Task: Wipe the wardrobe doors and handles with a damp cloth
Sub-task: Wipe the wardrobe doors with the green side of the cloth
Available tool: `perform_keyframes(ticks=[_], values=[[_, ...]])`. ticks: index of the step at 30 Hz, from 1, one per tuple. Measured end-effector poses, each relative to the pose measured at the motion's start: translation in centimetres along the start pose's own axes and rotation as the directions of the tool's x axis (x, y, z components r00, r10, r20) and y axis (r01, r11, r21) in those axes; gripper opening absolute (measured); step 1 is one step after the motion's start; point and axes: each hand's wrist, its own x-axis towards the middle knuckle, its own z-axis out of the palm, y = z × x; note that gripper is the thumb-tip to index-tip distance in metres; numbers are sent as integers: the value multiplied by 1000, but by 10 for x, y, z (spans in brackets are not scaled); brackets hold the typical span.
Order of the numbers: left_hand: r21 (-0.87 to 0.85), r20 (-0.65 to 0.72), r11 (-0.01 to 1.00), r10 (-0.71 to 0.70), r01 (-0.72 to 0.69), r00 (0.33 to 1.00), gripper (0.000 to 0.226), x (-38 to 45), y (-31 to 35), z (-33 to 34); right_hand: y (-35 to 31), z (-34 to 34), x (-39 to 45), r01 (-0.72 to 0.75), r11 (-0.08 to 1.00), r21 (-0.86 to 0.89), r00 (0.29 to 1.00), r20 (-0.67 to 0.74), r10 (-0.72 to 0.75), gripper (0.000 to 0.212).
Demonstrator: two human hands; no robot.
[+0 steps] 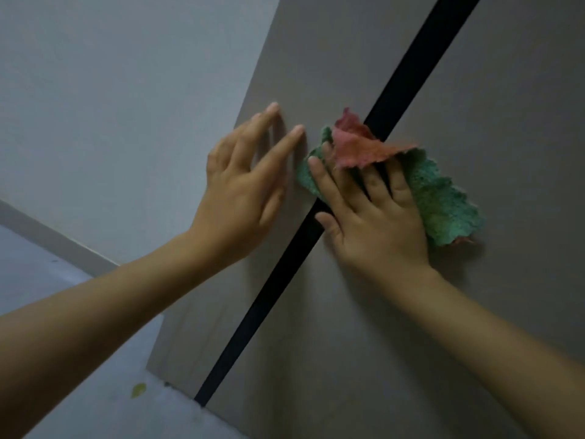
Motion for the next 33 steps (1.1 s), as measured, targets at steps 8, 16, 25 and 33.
perform_keyframes(ticks=[8, 16, 25, 33], values=[[-318, 204, 868, -330, 381, 922, 64, -69, -24, 6, 39, -3, 44, 456, 890, -4, 890, -8, -456, 44], [-606, 370, 538, -461, 586, 806, 53, -70, -48, 2, -11, 5, 37, 527, 843, 113, 838, 98, -537, 50], [-654, 680, 153, -308, 741, 665, 47, -62, -83, -4, -20, 18, 94, 585, 809, 56, 810, 11, -586, 52], [-530, 806, 93, -252, 843, 535, 48, -93, -109, 0, -55, 26, 3, 652, 705, 279, 691, 162, -704, 45]])
